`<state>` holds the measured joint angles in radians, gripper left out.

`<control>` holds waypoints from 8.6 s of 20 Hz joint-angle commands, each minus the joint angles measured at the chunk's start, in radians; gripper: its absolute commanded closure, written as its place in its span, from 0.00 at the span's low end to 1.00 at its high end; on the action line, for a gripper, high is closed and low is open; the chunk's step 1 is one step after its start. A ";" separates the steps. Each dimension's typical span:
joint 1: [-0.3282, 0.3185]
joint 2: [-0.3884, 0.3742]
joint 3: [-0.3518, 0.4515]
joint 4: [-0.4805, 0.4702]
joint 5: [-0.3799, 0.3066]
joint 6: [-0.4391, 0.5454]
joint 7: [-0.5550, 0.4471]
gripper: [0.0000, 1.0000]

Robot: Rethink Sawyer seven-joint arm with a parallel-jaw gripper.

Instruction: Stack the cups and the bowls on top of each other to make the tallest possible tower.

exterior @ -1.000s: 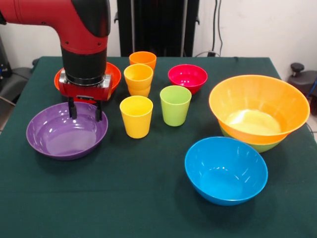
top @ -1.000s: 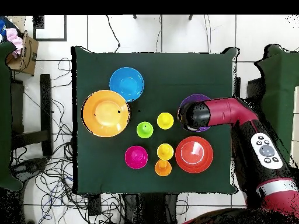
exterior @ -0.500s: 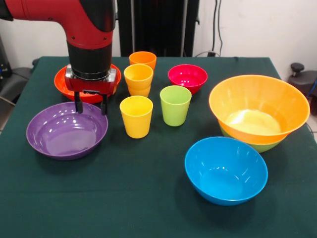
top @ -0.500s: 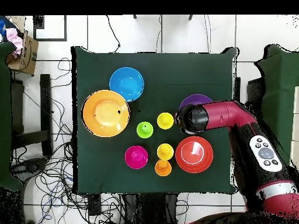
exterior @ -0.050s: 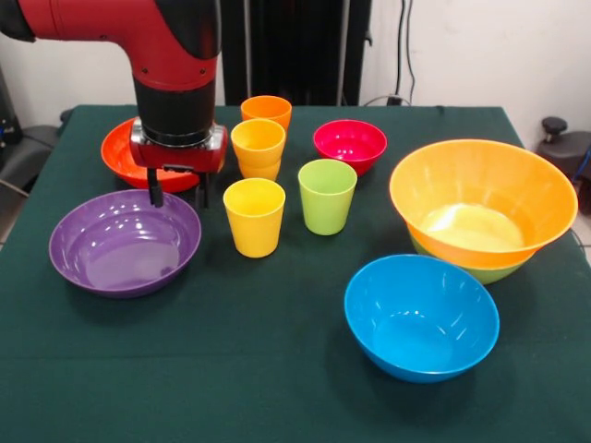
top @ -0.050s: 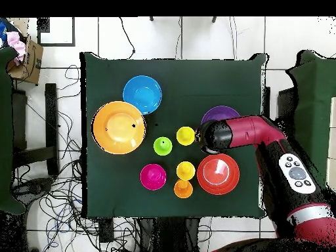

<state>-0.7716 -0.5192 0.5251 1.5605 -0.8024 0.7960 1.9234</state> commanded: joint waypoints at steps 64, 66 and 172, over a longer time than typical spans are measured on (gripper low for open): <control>-0.019 -0.117 0.026 0.126 0.064 -0.232 -0.144 1.00; -0.030 -0.171 0.042 0.158 0.100 -0.198 -0.150 1.00; 0.630 -0.320 -0.368 0.447 0.665 -0.588 0.343 1.00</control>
<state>-0.1396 -0.8418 0.1575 2.0199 -0.1832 0.2197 2.1159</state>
